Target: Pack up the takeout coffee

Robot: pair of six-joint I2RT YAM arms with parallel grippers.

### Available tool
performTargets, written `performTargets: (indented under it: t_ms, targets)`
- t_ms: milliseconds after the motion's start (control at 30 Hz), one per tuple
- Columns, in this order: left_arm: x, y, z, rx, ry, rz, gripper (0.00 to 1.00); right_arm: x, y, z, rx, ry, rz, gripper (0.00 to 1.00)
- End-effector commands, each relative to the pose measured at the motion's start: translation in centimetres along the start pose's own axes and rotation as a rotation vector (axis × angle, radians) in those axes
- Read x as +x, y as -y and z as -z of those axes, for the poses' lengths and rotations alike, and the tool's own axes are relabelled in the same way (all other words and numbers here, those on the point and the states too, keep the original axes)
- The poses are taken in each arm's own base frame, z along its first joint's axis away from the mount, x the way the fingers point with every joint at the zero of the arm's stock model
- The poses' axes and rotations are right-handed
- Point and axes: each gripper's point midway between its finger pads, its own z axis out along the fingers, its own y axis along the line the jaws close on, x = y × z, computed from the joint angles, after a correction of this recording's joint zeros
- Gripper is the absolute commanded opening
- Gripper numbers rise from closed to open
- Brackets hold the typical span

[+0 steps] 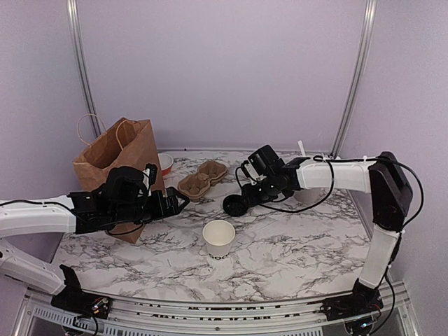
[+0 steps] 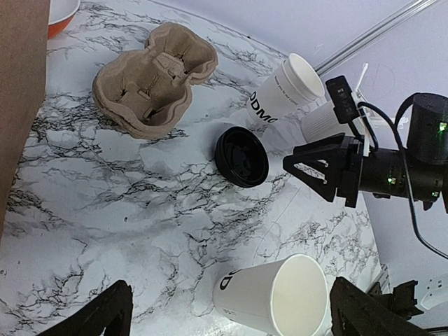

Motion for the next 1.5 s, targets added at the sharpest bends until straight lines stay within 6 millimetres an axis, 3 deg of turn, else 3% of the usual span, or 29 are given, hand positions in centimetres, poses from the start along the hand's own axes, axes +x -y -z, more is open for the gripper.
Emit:
performTargets:
  t_ms: [0, 300, 967, 1300, 1467]
  targets:
    - [-0.3, 0.4, 0.2, 0.003, -0.009, 0.014, 0.99, -1.6, 0.2, -2.0, -0.024, 0.032, -0.043, 0.44]
    - [-0.2, 0.4, 0.2, 0.000, -0.011, 0.022, 0.99, -1.7, 1.7, -5.4, 0.040, 0.002, -0.053, 0.44]
    - [-0.4, 0.5, 0.4, 0.002, -0.006, 0.019, 0.99, -1.5, 3.3, -7.3, 0.124, -0.027, -0.049, 0.40]
    - [-0.3, 0.6, 0.0, 0.002, -0.015, 0.010, 0.99, -1.6, 3.1, -6.9, 0.116, -0.024, -0.050, 0.18]
    - [-0.4, 0.9, -0.2, 0.007, -0.020, 0.006, 0.99, -2.0, 3.0, -6.3, 0.110, -0.014, -0.049, 0.12]
